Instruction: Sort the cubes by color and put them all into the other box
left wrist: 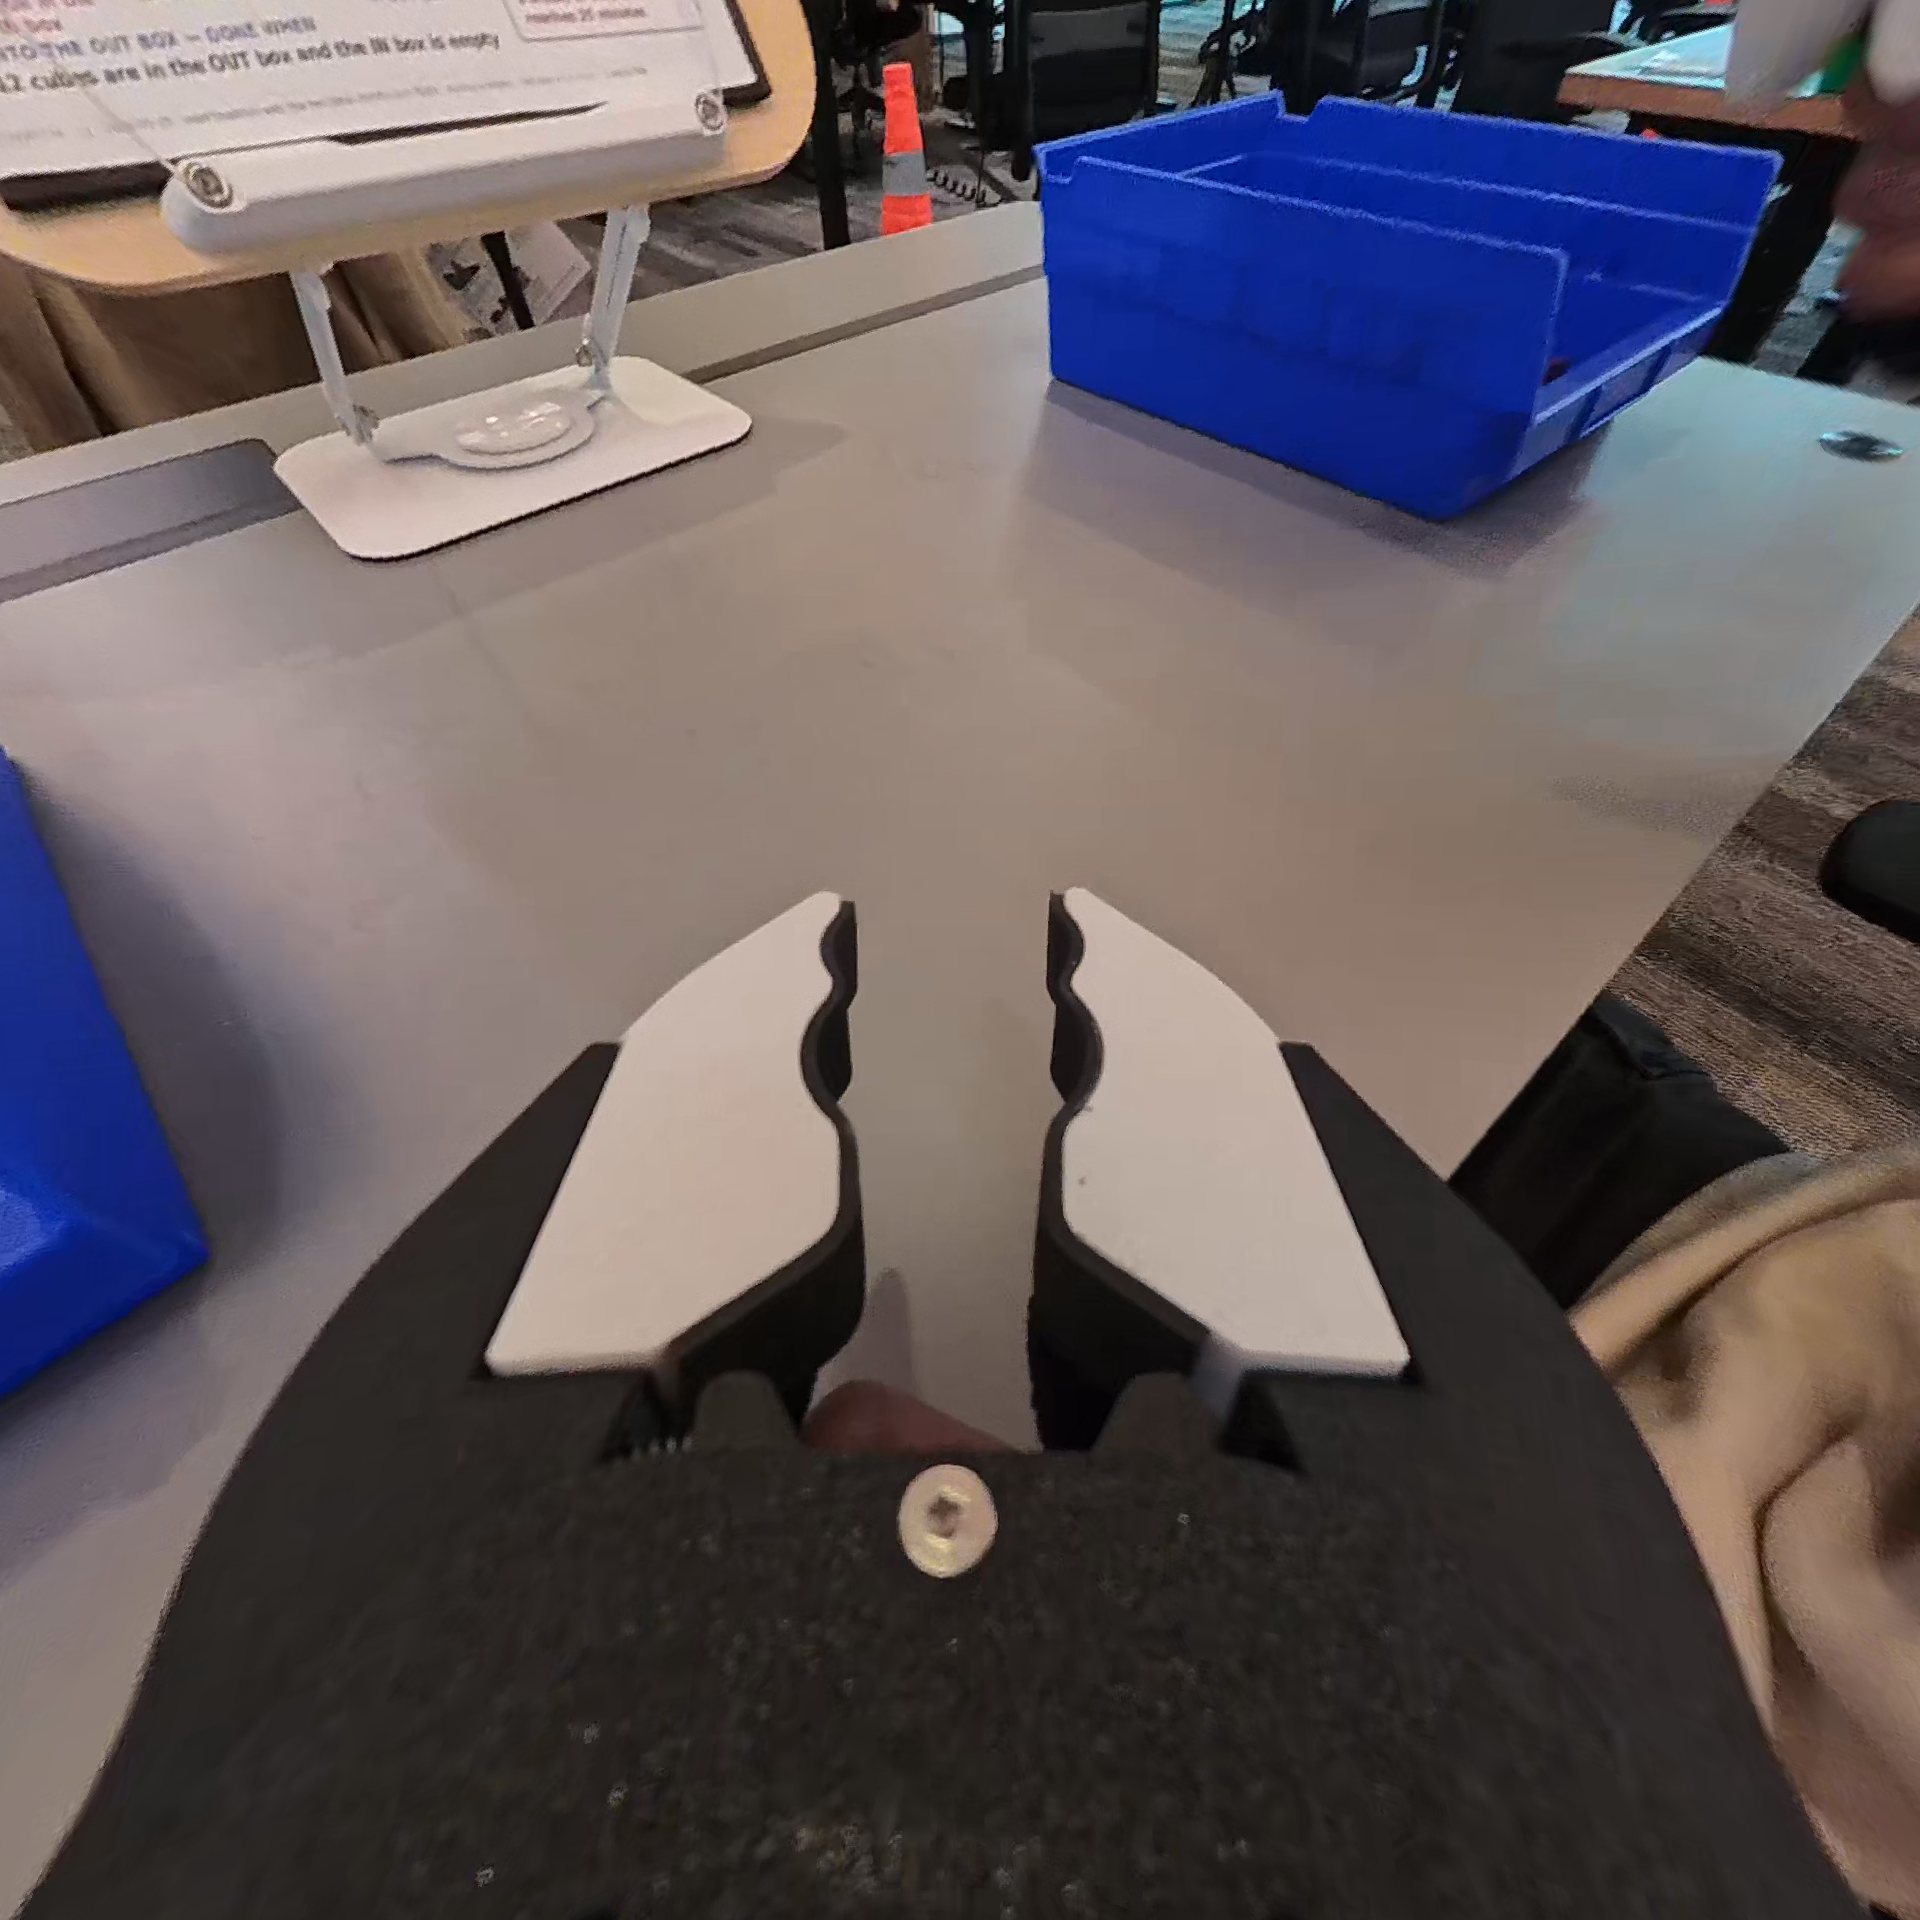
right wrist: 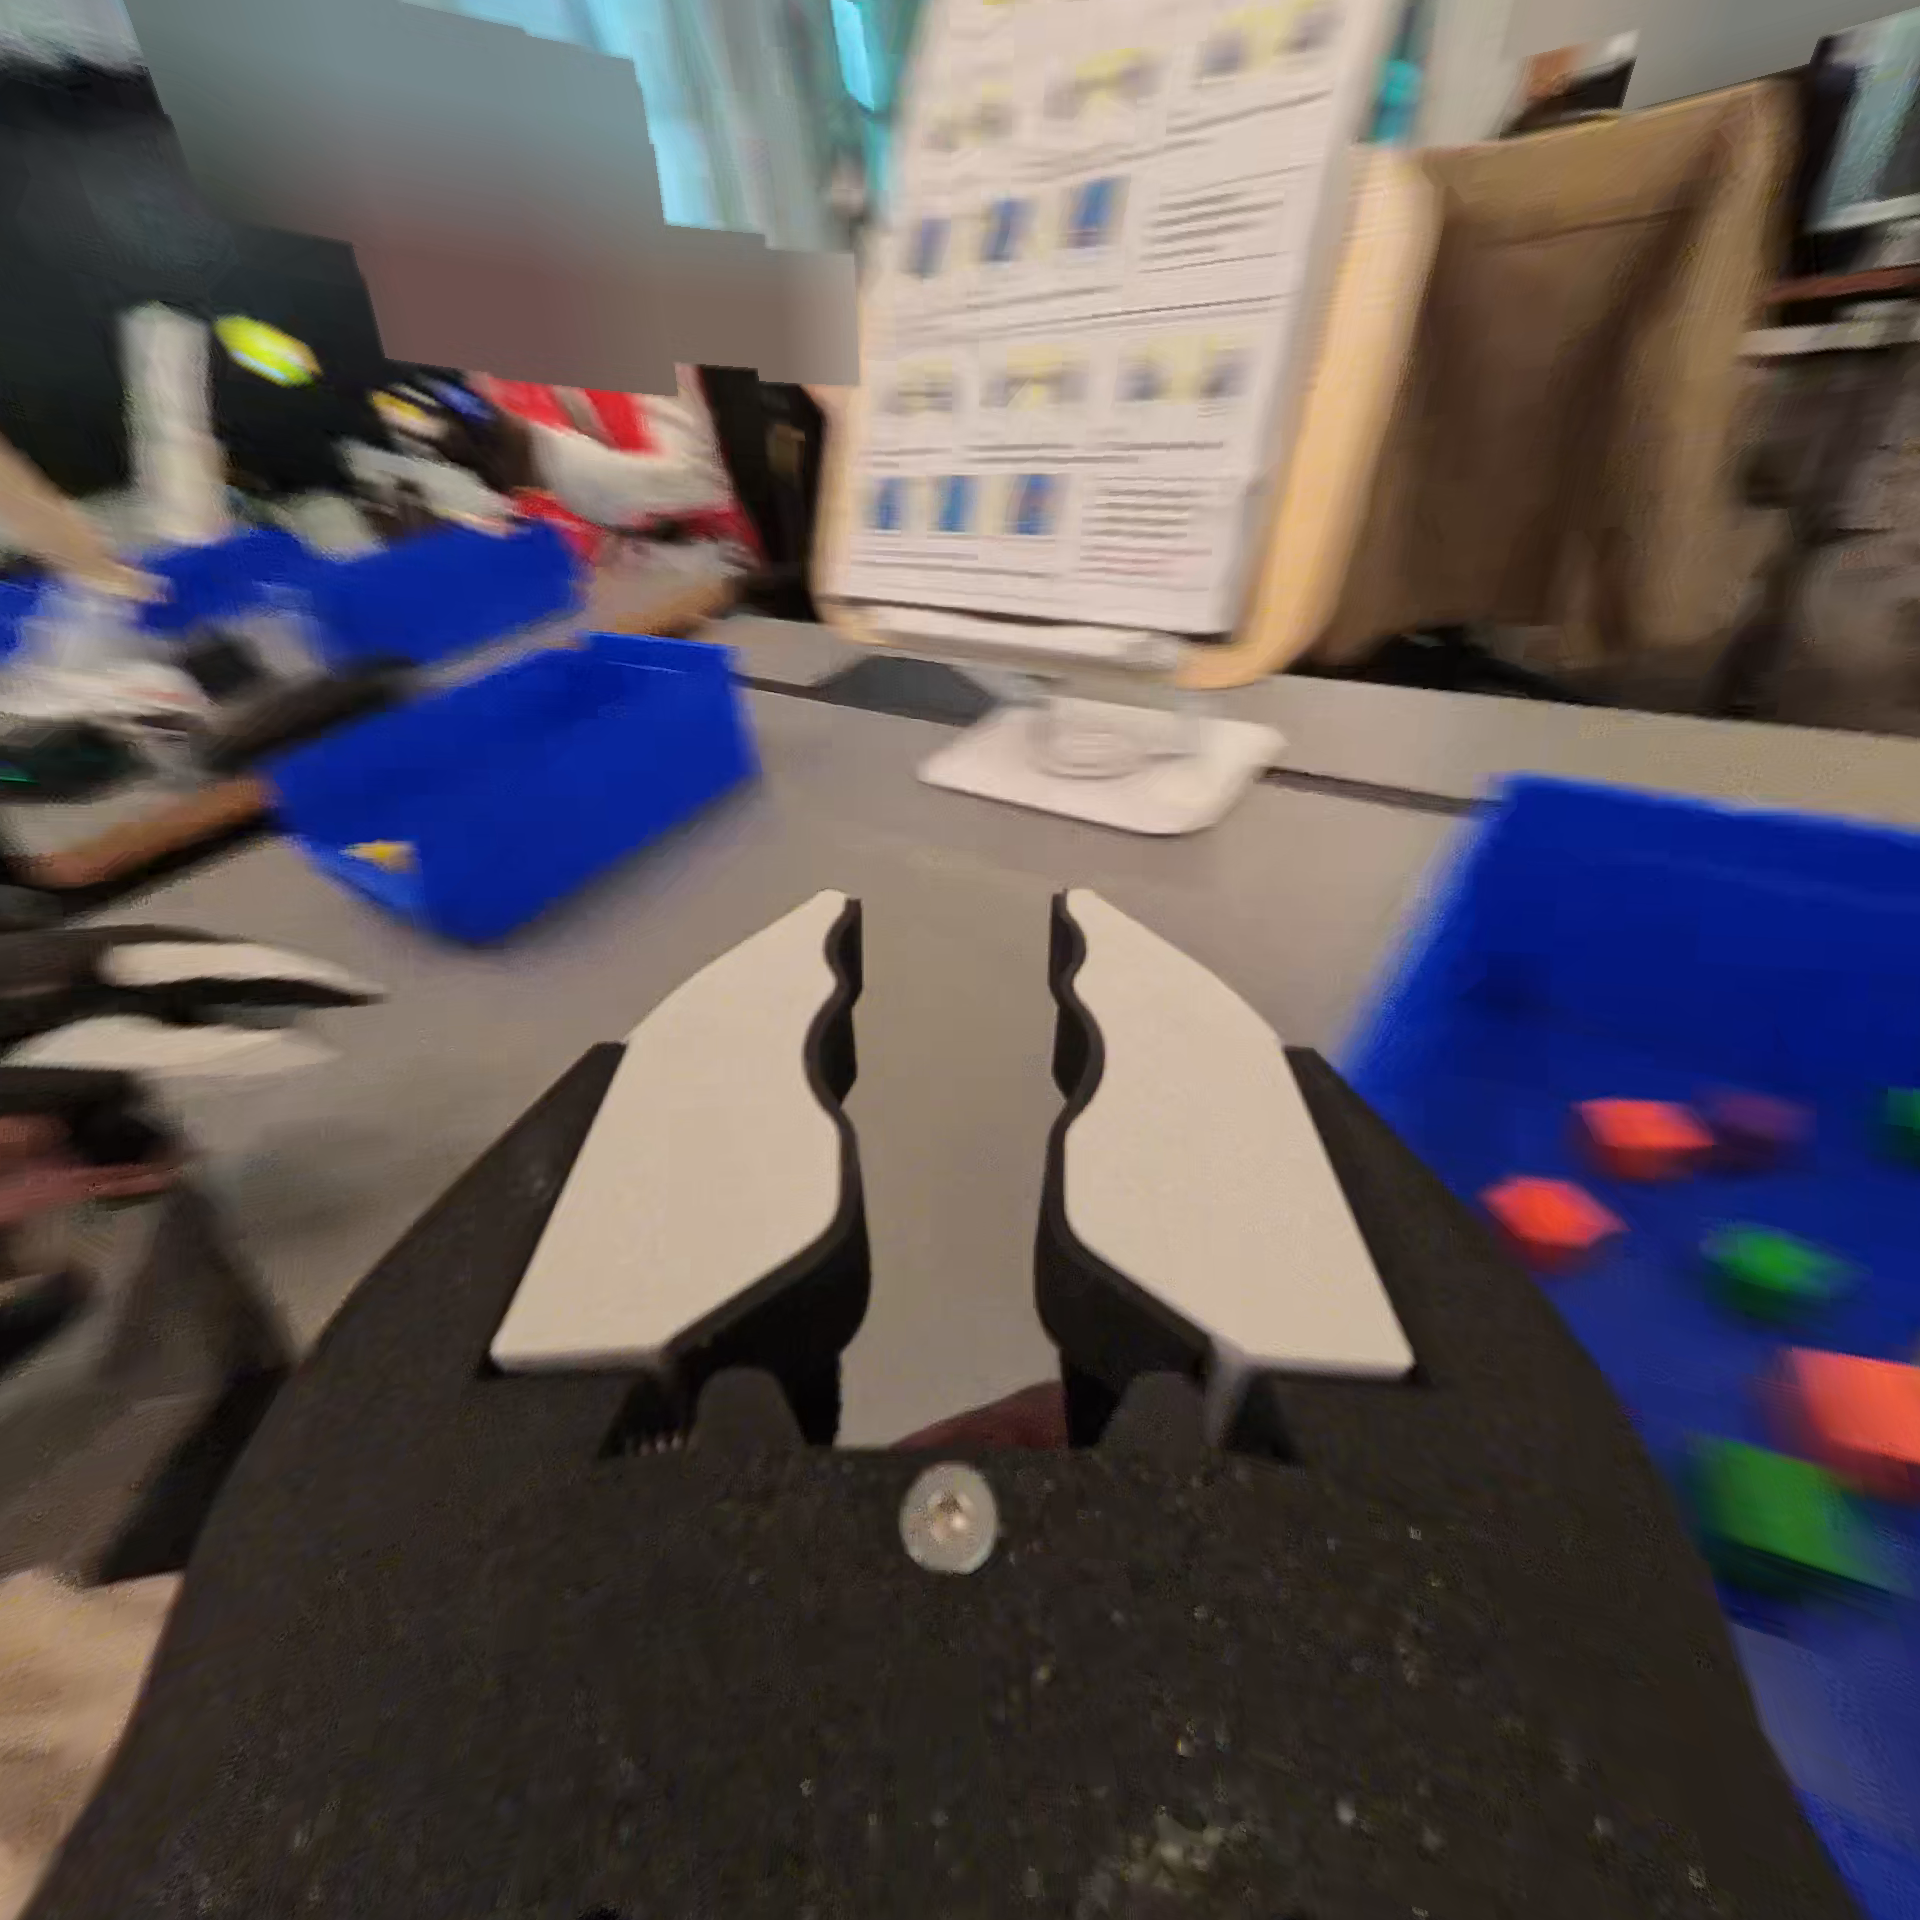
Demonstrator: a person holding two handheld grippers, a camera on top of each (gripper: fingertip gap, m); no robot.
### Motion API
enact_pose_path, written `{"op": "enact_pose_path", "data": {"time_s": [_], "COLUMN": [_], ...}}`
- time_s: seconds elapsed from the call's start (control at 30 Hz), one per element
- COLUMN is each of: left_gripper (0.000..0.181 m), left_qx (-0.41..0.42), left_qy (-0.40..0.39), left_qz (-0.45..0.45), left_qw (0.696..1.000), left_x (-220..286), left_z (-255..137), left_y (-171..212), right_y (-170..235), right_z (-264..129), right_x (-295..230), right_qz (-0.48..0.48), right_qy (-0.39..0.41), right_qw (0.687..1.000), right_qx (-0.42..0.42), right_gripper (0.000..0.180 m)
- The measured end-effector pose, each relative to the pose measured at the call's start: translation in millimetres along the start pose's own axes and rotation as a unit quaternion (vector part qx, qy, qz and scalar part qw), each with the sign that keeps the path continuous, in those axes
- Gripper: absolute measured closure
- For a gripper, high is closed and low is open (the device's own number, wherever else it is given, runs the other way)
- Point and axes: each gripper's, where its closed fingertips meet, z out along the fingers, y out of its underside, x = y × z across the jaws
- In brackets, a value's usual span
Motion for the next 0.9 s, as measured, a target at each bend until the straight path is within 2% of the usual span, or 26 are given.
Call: {"op": "enact_pose_path", "data": {"time_s": [0.07,0.13,0.17,0.27,0.33,0.43,0.5,0.57,0.67,0.77,0.9], "left_gripper": [0.145,0.143,0.141,0.135,0.135,0.135,0.135,0.135,0.131,0.13,0.129], "left_qx": [-0.011,-0.028,-0.038,-0.054,-0.082,-0.181,-0.281,-0.384,-0.547,-0.665,-0.756], "left_qy": [-0.009,-0.017,-0.016,0.004,0.021,-0.043,-0.087,-0.098,-0.107,-0.103,-0.069], "left_qz": [-0.005,-0.016,-0.023,-0.043,-0.048,0.05,0.128,0.152,0.151,0.136,0.135], "left_qw": [1.0,0.999,0.999,0.998,0.995,0.981,0.947,0.905,0.817,0.727,0.637], "left_x": [-4,-7,-8,-8,-18,-84,-142,-195,-263,-306,-323], "left_z": [3,3,3,-6,-22,-56,-76,-86,-93,-92,-91], "left_y": [4,8,11,15,19,24,24,24,38,59,82], "right_y": [50,96,112,127,134,139,145,151,160,160,163], "right_z": [20,33,35,39,39,40,42,45,47,46,40], "right_x": [-67,-115,-132,-147,-161,-168,-170,-173,-179,-183,-183], "right_qz": [0.061,0.114,0.107,0.064,0.066,0.048,0.028,0.017,0.015,0.006,-0.007], "right_qy": [-0.087,-0.144,-0.163,-0.161,-0.191,-0.198,-0.198,-0.205,-0.22,-0.227,-0.234], "right_qw": [0.994,0.982,0.979,0.983,0.975,0.974,0.974,0.971,0.965,0.963,0.961], "right_qx": [-0.011,-0.034,-0.055,-0.065,-0.09,-0.099,-0.109,-0.122,-0.144,-0.146,-0.15], "right_gripper": [0.134,0.133,0.132,0.137,0.135,0.136,0.135,0.135,0.135,0.136,0.136]}}
